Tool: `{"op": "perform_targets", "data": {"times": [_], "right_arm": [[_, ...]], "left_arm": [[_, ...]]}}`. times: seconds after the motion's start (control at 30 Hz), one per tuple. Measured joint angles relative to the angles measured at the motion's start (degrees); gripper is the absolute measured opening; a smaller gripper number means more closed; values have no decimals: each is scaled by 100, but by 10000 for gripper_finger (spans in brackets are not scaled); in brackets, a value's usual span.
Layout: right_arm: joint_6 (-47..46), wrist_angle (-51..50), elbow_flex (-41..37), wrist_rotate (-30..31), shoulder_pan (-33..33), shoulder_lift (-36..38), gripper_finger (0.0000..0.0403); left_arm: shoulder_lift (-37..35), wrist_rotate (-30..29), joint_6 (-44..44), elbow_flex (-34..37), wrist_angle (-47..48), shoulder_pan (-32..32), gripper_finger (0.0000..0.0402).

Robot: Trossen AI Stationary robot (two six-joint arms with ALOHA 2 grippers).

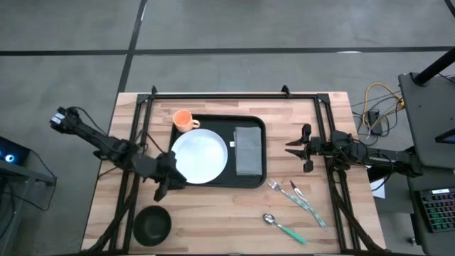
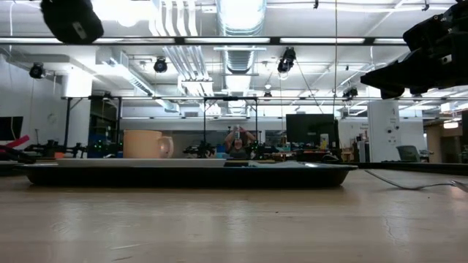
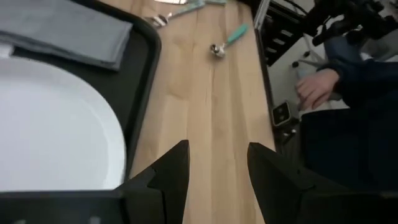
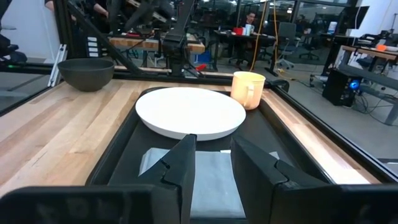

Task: Set up tray
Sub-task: Put the black bowl on the white plate on the black tray

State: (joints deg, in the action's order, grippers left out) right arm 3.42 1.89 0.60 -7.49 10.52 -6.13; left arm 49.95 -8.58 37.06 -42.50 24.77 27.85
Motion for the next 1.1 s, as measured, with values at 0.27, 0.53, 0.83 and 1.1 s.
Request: {"op": "perform_targets", "data": {"times": [0.27,0.53,0.83,1.1], "right_arm": [[2,-2,0,7,0,-2,84],[2,-2,0,7,1,-2,91],[2,0,0,6,2,-2,80],[3,-2,0,4,2,-2,80]], "left_arm": [[629,-99,450,-159,32,455,142],[1908,-123,464,-1406,907,892,142],[3864,-1240,873,-3560,3125,1581,142],[4683,-2003,2817,-4594,4084,2124,142]]}}
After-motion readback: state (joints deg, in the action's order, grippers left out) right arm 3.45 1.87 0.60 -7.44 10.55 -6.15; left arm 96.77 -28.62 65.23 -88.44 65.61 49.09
